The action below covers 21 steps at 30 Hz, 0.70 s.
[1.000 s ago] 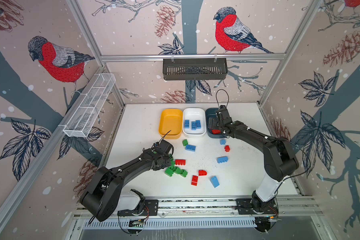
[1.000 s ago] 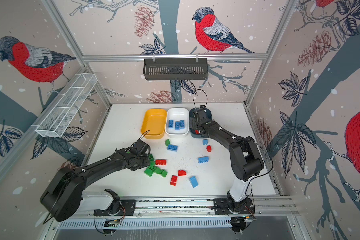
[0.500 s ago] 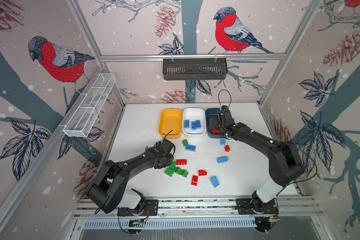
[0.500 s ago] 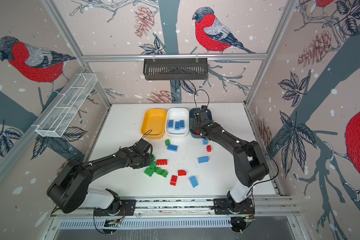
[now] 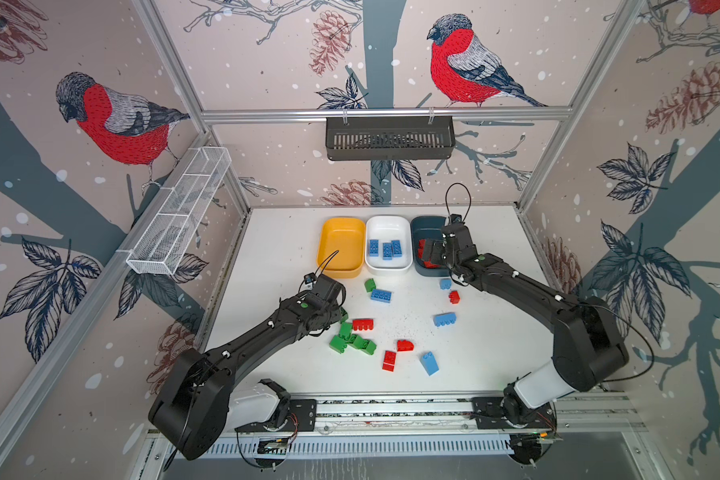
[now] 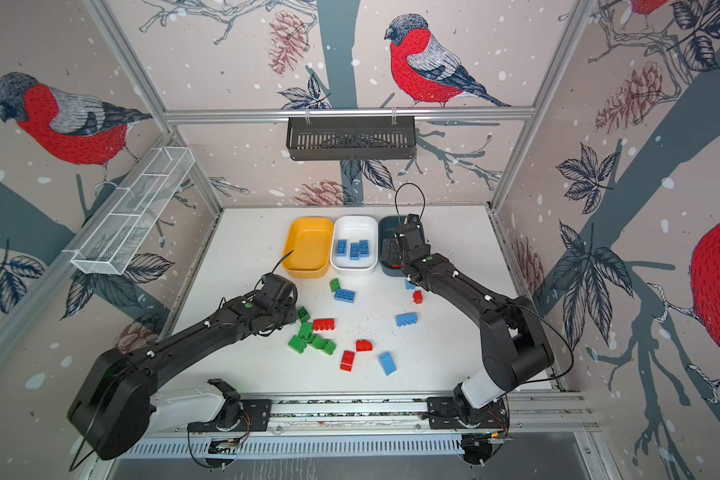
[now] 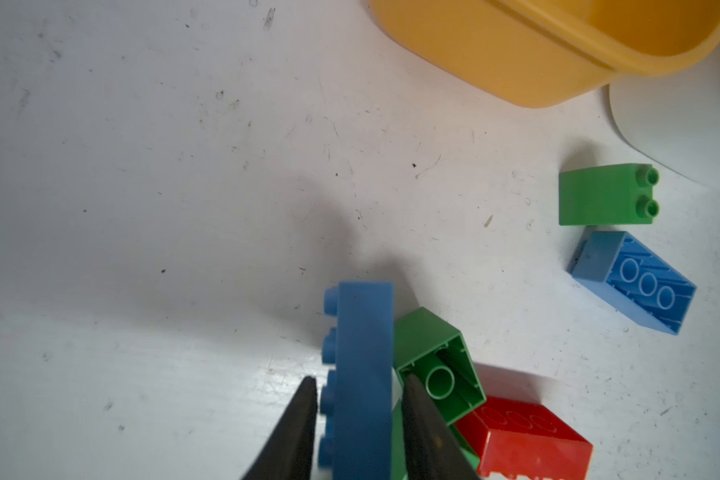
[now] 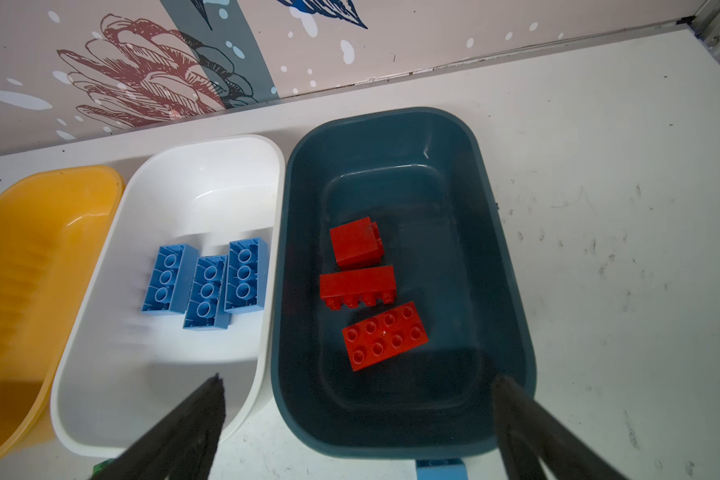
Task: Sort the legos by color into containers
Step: 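Grasp a light blue brick with the left gripper while the right withdraws, then lift the light blue brick into the white tub and release it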
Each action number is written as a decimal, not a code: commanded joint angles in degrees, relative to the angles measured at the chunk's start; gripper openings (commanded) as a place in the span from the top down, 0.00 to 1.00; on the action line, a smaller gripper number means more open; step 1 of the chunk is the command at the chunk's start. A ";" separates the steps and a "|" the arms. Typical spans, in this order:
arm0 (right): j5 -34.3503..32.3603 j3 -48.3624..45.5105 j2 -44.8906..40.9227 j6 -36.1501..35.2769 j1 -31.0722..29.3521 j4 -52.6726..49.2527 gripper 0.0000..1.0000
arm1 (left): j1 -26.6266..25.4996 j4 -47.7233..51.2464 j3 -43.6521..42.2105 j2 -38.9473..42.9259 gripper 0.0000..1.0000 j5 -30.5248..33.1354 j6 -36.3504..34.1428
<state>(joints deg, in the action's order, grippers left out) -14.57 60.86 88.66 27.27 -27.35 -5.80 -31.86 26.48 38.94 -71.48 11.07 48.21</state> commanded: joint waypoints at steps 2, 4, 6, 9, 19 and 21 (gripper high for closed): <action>-0.02 -0.22 -1.56 0.01 0.11 2.12 0.01 | 0.06 3.19 -0.36 -1.80 0.60 0.61 2.11; -0.11 -0.13 -1.90 -0.20 0.16 2.08 0.00 | 0.04 2.22 -1.27 -2.02 0.56 -0.39 2.42; -0.11 -0.04 -2.00 -0.20 0.18 1.95 0.00 | 0.05 0.99 -2.40 -1.86 0.55 -1.35 2.33; -0.02 -0.02 -2.23 0.43 0.12 1.79 0.01 | 0.05 -1.12 -3.87 -2.21 0.53 -2.83 1.64; -0.14 -3.96 -5.40 2.18 -0.14 3.69 0.00 | 0.05 -3.22 -4.11 -7.20 0.48 -4.22 -0.09; -0.39 -4.17 -5.52 1.76 -0.05 3.48 0.01 | 0.05 -3.47 -4.12 -7.82 0.47 -4.47 -0.29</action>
<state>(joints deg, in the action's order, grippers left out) -14.17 56.99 83.68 28.73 -27.44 -3.90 -31.88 22.52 35.00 -78.28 8.05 48.90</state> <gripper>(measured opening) 0.995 0.526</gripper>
